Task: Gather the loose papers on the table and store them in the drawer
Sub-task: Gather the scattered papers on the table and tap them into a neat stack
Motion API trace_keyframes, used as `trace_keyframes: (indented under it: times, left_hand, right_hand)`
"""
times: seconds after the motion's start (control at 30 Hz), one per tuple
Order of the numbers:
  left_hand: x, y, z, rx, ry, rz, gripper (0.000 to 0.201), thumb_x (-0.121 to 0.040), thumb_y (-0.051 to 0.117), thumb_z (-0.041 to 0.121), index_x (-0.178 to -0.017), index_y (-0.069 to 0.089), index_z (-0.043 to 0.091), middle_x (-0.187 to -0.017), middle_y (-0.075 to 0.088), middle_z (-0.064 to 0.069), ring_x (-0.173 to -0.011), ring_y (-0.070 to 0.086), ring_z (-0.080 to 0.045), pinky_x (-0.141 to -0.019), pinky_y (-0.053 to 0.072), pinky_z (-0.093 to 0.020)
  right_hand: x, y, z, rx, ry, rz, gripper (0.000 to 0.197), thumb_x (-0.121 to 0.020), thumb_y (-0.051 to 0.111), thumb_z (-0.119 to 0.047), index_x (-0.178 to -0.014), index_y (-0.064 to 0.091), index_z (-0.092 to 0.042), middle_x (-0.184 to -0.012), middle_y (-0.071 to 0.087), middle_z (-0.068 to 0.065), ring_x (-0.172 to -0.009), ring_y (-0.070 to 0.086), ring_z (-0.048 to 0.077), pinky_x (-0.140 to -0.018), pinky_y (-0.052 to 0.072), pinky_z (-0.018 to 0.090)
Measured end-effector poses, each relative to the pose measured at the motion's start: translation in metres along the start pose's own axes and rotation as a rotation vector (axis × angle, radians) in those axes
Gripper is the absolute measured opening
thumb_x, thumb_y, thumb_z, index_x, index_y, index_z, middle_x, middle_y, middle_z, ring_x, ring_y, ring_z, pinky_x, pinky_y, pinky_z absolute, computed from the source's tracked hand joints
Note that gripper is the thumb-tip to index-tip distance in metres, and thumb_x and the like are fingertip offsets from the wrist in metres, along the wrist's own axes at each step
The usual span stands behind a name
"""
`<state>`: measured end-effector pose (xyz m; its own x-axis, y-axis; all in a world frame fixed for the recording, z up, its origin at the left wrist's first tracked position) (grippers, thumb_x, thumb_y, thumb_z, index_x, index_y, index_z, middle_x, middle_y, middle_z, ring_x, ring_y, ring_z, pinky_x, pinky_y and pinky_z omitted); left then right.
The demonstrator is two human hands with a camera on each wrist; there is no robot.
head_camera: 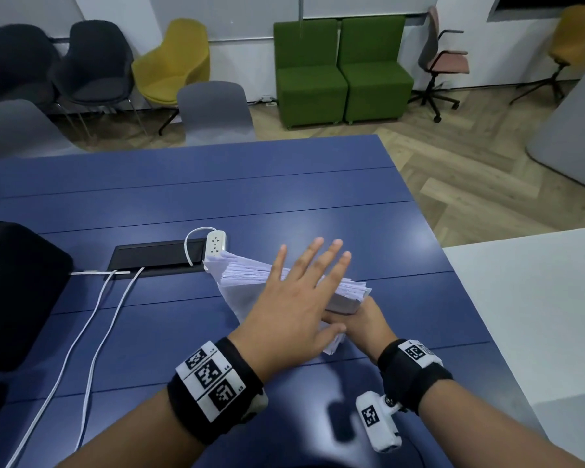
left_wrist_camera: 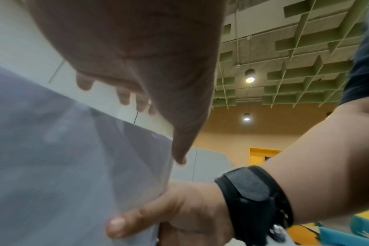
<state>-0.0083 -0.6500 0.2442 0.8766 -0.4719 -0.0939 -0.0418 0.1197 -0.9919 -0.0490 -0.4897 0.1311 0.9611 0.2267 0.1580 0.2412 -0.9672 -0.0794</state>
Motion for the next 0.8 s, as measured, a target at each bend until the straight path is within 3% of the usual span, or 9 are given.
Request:
trace_keyframes:
  times: [0.07,0.17,0.23,0.3,0.4,0.5,0.57,0.7,0.8]
  left_hand:
    - [-0.002,0.0,-0.01,-0.049,0.005,-0.058,0.112,-0.087,0.069,0.06,-0.171,0.005,0.02,-0.175,0.025,0.001,-0.159,0.03,-0.024,-0.128,0.024,-0.056]
    - [-0.006,-0.008,-0.025,-0.046,-0.019,-0.018,0.121,-0.083,0.076,0.056,-0.171,-0.001,0.021,-0.161,0.04,-0.001,-0.136,0.048,-0.028,-0.103,0.049,-0.044]
    - [-0.011,-0.013,-0.036,-0.074,-0.038,-0.05,0.119,-0.08,0.079,0.06,-0.17,0.008,0.027,-0.157,0.043,0.0,-0.134,0.048,-0.028,-0.102,0.048,-0.046]
    - [-0.014,-0.014,-0.06,-0.097,-0.075,-0.178,0.112,-0.077,0.078,0.066,-0.167,0.02,0.034,-0.156,0.048,0.005,-0.138,0.049,-0.025,-0.108,0.043,-0.046]
    - [-0.001,-0.022,-0.114,0.106,-0.194,-0.27,0.096,-0.075,0.085,0.063,-0.157,0.04,0.043,-0.145,0.062,0.016,-0.133,0.06,-0.015,-0.107,0.046,-0.036]
    - [0.036,-0.026,-0.161,0.572,-0.379,-0.111,0.094,-0.064,0.099,0.053,-0.145,0.052,0.051,-0.126,0.071,0.019,-0.121,0.064,-0.004,-0.106,0.048,-0.031]
    - [0.062,-0.009,-0.18,0.938,-0.488,0.087,0.093,-0.064,0.097,0.052,-0.146,0.054,0.043,-0.134,0.071,0.01,-0.13,0.063,-0.007,-0.113,0.045,-0.035]
    - [0.097,0.044,-0.187,1.611,-0.842,0.471,0.096,-0.083,0.047,0.093,-0.153,0.052,0.029,-0.153,0.061,0.007,-0.147,0.05,-0.01,-0.127,0.031,-0.049]
    - [0.098,0.062,-0.178,1.646,-1.043,0.676,0.083,-0.1,0.022,0.081,-0.158,0.048,0.027,-0.162,0.051,0.006,-0.152,0.041,-0.009,-0.133,0.018,-0.051]
  right_hand:
    - [0.0,0.0,0.003,-0.001,-0.004,-0.001,0.04,-0.079,0.09,-0.006,-0.114,0.077,-0.021,-0.11,0.082,-0.002,-0.105,0.076,0.009,-0.091,0.059,0.026]
    - [0.0,0.001,0.002,0.013,0.007,0.011,0.035,-0.08,0.09,-0.006,-0.105,0.077,-0.027,-0.1,0.083,-0.013,-0.097,0.076,0.001,-0.088,0.058,0.022]
    - [-0.001,0.001,0.004,0.031,0.008,0.03,0.033,-0.08,0.09,-0.009,-0.101,0.077,-0.03,-0.099,0.083,-0.014,-0.095,0.076,0.0,-0.089,0.059,0.024]
    - [0.0,0.0,0.005,0.049,0.013,0.049,0.03,-0.08,0.091,-0.013,-0.1,0.078,-0.032,-0.103,0.083,-0.011,-0.099,0.077,0.004,-0.093,0.06,0.029]
    - [-0.001,-0.002,0.01,0.05,0.035,0.048,0.026,-0.081,0.091,-0.016,-0.102,0.081,-0.026,-0.105,0.083,-0.007,-0.103,0.077,0.012,-0.097,0.061,0.038]
    - [-0.001,-0.004,0.011,0.045,0.057,0.05,0.025,-0.082,0.09,-0.014,-0.104,0.081,-0.02,-0.104,0.083,-0.005,-0.103,0.078,0.014,-0.098,0.061,0.04]
    - [-0.001,-0.006,0.014,0.026,0.062,0.069,0.028,-0.08,0.091,-0.012,-0.106,0.08,-0.017,-0.106,0.083,-0.004,-0.104,0.078,0.016,-0.099,0.061,0.041]
    - [0.001,-0.005,0.018,-0.027,0.053,0.106,0.04,-0.077,0.093,-0.013,-0.114,0.078,-0.013,-0.111,0.082,0.0,-0.109,0.077,0.022,-0.101,0.059,0.043]
    - [0.005,-0.003,0.018,-0.038,0.029,0.121,0.041,-0.078,0.092,-0.01,-0.116,0.077,-0.011,-0.112,0.082,0.001,-0.109,0.077,0.02,-0.099,0.06,0.037]
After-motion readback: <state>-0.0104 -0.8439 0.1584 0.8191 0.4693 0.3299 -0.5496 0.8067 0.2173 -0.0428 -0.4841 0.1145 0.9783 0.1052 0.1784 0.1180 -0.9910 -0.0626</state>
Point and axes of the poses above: each hand's wrist, its own x-axis away from the middle knuckle, its own y-axis out of the palm, z = x × y, the point moved 3 cm from there along -x, towards the middle knuckle
